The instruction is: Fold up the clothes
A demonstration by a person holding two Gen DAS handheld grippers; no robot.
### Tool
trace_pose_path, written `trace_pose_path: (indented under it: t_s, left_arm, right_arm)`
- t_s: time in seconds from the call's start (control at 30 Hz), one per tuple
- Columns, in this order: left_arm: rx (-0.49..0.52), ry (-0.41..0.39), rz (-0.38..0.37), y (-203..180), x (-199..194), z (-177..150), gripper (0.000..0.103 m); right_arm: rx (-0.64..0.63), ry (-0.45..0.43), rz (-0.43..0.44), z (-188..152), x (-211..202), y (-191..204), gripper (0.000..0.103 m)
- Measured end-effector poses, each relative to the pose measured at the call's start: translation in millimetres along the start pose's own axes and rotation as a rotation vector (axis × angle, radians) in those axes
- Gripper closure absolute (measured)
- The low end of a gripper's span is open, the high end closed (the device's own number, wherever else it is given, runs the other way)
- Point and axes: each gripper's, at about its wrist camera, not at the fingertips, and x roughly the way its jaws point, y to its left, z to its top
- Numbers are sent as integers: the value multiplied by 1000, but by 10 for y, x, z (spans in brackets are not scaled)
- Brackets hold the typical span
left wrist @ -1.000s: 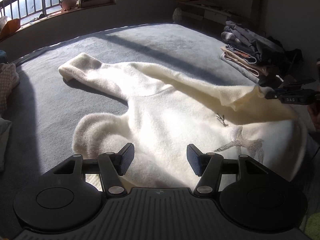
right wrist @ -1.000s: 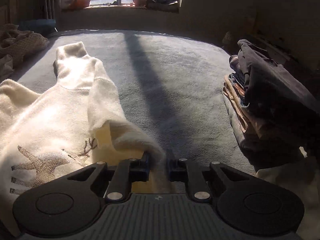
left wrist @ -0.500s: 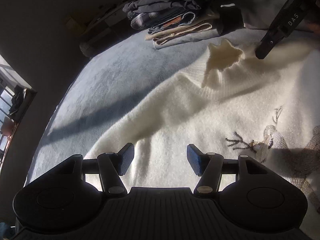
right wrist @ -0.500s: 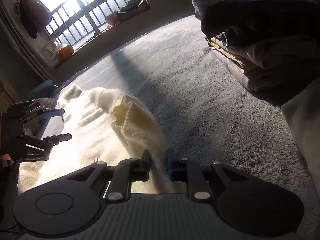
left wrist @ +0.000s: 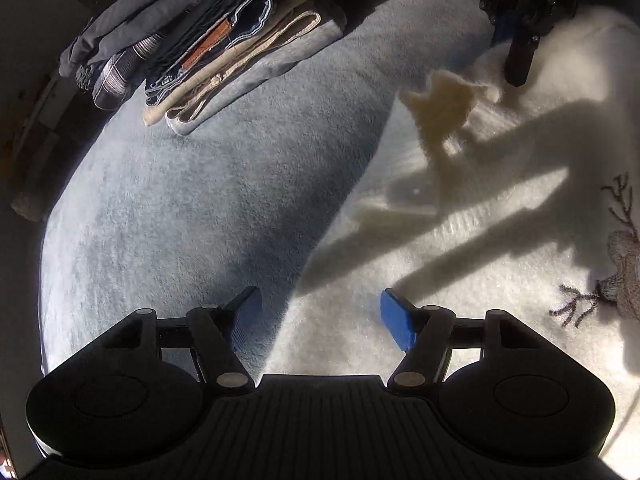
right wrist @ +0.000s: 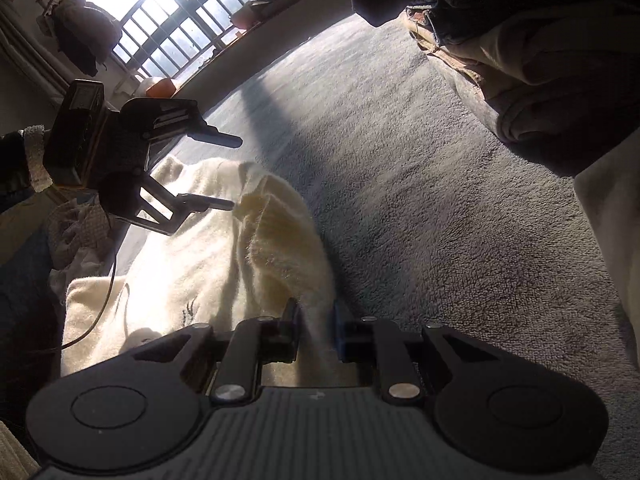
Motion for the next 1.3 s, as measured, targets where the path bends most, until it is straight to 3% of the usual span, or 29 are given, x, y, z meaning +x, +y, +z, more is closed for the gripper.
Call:
trace_pose_path:
  t_s: [0.1,0.23,0.3,0.33,0.47,0.57,0.67,0.73,0.77,0.83,0.87,0.9,1.1,1.3]
  left_arm:
    - [-7,34,-101,131,186,28,37]
    - [-102,62,-205,279,303,39,38]
    - [-163,70,-263,331,306,14,54]
    - [-179,67,-275,337,291,1,56]
    - [-196,59,-274,340,298,1,62]
    - [-207,57,-268,341,317,14,54]
    - [-233,56,-259,304,334,23,52]
    - [-255,50,-251,294,326,21,55]
    - [-264,47,-245,284,319,20,62]
    - [-232,26,-195,155,223,15,76]
    - [-252,7,-162,124,167,-17,87]
    - [-272,-12,-130,93,112,-48,92]
    - [-520,-170,53,-43,-503,-410,95]
    - [-797,-335,253,-403,-1541,-985,95]
  right_arm:
    - [29,19,11,-8,66,-97,84]
    - [55,29,35,-4,101,-162,84]
    - [61,37,45,2,94,-174,84]
    - [65,44,50,2,80,-177,84]
    - [53,71,61,10,13,-159,83]
    - [61,83,71,-1,-68,-161,81]
    - [98,109,66,-62,-124,-190,74]
    - [147,140,79,-160,-125,-212,69]
    - [162,141,81,-197,-123,-218,69]
    - [157,129,48,-238,-118,-185,76]
    - [122,115,3,-235,-106,-107,83]
    - [92,94,-40,-233,-119,-29,91]
    - [-46,-67,-236,-153,-294,447,94]
    - [-246,-291,-282,193,-591,1211,94]
